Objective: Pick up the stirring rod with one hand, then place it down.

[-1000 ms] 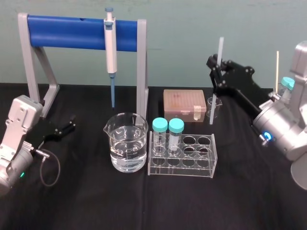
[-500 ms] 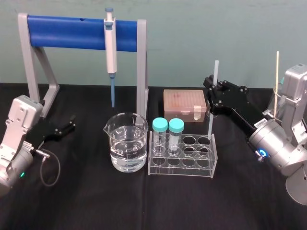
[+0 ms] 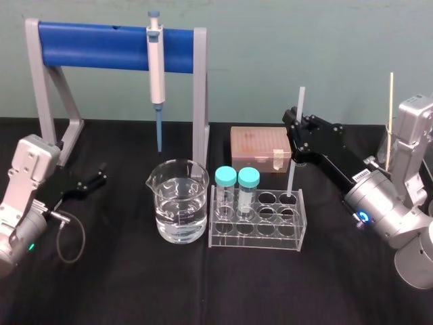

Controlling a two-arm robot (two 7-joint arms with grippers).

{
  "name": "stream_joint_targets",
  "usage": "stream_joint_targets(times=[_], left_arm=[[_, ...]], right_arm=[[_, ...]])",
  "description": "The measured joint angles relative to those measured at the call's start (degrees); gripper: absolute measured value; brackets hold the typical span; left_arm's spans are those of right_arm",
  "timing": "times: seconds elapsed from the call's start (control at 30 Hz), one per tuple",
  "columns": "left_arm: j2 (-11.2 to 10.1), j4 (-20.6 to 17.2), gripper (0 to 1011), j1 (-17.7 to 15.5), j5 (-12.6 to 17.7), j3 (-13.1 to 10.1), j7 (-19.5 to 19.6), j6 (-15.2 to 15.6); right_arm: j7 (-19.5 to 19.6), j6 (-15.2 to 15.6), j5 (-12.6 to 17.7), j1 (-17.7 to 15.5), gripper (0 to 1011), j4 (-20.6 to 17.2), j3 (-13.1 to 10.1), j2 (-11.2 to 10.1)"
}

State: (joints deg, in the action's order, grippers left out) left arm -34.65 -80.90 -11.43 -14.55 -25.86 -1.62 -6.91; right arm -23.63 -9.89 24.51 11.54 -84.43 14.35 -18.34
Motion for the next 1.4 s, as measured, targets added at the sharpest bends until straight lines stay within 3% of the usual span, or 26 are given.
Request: stream_joint_targets(times=[0.83,1.4], left_arm=[[0.0,0.0,1000,0.0,0.0,0.0,0.0,0.0],[0.0,0.0,1001,0.0,0.0,0.0,0.0,0.0]], right_arm=[[-0.3,0.6,-0.2,1.0,79,4.4,1.0,1.0],[-1.2,-2.0,0.7,0.9,79,7.3,0.5,2.3]])
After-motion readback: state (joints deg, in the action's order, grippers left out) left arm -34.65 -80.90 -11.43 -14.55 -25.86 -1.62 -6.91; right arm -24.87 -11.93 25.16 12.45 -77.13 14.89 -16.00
